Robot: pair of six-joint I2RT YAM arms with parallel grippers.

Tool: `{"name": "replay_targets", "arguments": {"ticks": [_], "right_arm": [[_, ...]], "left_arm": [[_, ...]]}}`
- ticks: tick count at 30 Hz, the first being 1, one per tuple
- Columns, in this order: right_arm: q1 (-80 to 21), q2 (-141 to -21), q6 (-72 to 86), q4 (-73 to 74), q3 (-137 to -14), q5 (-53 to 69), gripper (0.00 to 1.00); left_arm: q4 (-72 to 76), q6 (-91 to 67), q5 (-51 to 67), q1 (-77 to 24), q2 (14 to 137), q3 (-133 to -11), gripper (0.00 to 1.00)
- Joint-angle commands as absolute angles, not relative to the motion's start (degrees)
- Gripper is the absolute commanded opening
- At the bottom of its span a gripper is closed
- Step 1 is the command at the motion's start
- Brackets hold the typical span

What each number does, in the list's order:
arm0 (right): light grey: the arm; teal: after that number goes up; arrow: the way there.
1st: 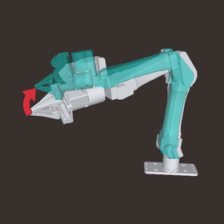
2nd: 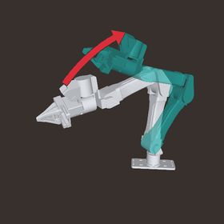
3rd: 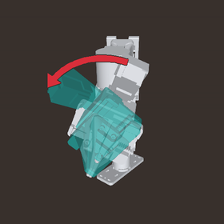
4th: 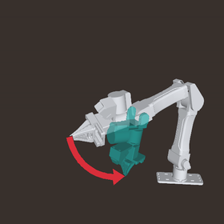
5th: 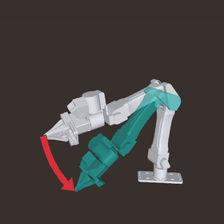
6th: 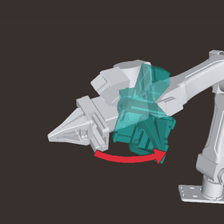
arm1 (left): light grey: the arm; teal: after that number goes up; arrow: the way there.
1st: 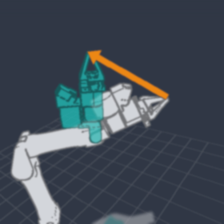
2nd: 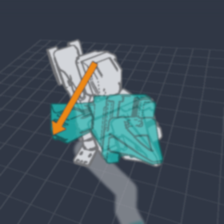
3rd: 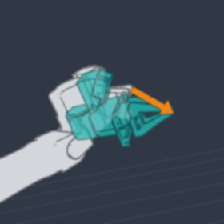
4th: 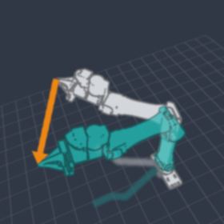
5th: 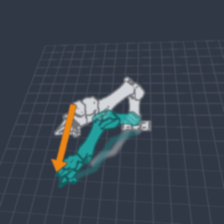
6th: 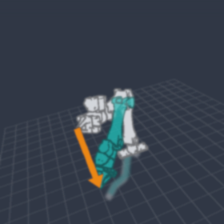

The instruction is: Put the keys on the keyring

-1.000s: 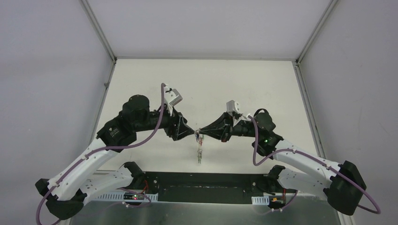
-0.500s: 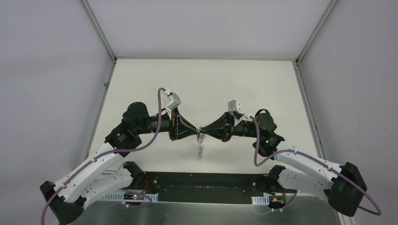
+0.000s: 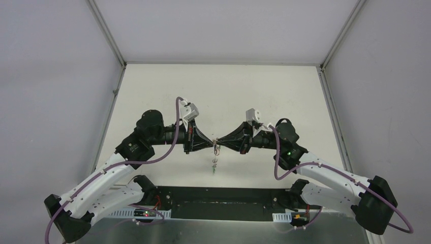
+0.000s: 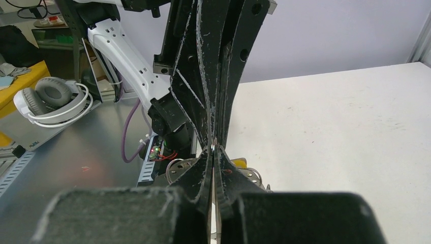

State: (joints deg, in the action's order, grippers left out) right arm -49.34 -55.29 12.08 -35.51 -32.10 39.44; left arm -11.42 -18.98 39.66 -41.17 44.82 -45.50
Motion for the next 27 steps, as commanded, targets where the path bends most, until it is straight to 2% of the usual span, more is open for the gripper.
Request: {"name": "replay_targets", "arguments": {"ticks": [1,11,15,17,23,27], "right_arm": [[-49.57,-53.88,12.18,-40.34,-33.31,39.28,0.00],[-49.57,-53.53,12.43,-40.34,-33.31,39.74,0.00],[-49.57,-53.29,12.43,-40.34,-33.18,39.61,0.00],[-49.61,-53.14,12.41,-40.34,-33.12,39.56,0.00],[-49.57,-52.83,12.57,-40.34,-33.05,39.53,0.00],[-49.57,-52.74,12.65,-40.34,-33.05,39.51,0.00]], "left_arm": [[-13.11,-15.67,41.84,-40.78,46.27,-46.17,0.00],[-10.79,-14.48,45.91,-40.87,51.93,-48.43,0.01],[-10.98,-10.09,46.79,-40.87,49.99,-47.91,0.28],[-11.03,-7.23,46.17,-40.87,46.54,-46.83,0.36],[-10.99,2.55,44.69,-40.87,38.24,-44.34,0.48],[-10.79,3.65,42.42,-40.87,37.59,-45.29,0.49]]}}
